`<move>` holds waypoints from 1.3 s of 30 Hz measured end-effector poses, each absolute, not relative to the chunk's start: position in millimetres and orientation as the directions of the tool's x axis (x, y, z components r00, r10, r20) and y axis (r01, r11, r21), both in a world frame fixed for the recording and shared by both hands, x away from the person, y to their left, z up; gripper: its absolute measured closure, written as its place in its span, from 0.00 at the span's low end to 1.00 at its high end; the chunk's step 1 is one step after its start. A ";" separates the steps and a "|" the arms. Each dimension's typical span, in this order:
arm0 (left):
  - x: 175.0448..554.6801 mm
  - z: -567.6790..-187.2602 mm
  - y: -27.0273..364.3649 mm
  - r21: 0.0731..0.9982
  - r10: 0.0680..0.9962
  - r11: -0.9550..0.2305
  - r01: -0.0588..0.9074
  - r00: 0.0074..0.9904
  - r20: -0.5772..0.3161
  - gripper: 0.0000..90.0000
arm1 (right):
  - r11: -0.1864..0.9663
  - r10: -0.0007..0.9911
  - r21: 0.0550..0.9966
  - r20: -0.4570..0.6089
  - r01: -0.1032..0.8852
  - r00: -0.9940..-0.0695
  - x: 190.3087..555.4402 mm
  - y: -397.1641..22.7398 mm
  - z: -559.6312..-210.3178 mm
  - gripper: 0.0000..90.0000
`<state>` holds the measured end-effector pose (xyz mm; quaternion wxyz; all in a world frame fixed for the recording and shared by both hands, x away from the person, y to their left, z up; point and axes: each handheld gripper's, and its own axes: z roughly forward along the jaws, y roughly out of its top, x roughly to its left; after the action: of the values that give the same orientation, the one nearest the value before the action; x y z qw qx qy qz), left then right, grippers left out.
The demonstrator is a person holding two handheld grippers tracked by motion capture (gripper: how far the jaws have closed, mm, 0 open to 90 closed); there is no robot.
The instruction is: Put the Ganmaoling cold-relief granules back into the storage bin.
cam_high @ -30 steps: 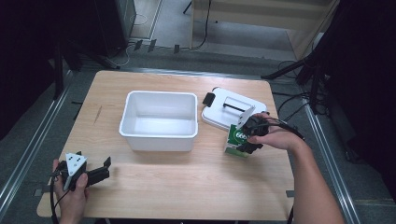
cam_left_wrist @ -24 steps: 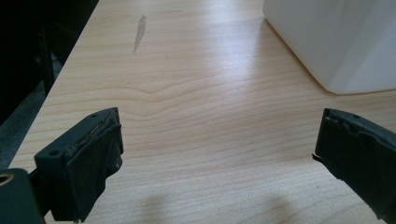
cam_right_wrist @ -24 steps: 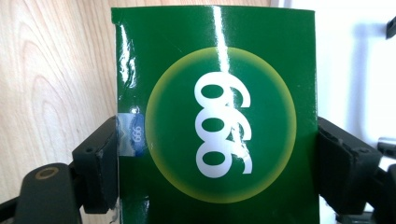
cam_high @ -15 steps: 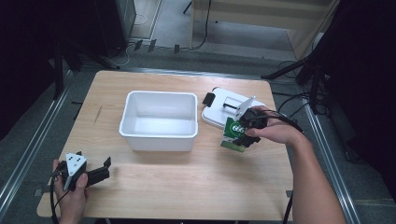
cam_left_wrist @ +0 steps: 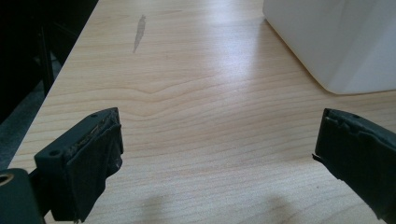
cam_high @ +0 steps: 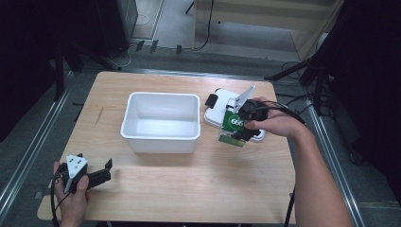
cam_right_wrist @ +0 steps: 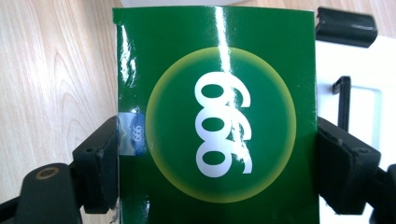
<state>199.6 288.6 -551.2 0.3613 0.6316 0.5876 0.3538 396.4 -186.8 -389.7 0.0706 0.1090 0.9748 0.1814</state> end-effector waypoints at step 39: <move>199.5 -550.8 288.8 0.871 0.997 -0.057 0.487 0.070 0.026 0.02 | 0.914 0.174 0.392 -0.140 0.107 -0.975 407.6 -130.1 -306.2 0.19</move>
<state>199.5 288.8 -550.8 0.3616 0.6358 0.5837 0.3524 407.6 -130.1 -306.2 0.0861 0.0721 0.9744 0.1948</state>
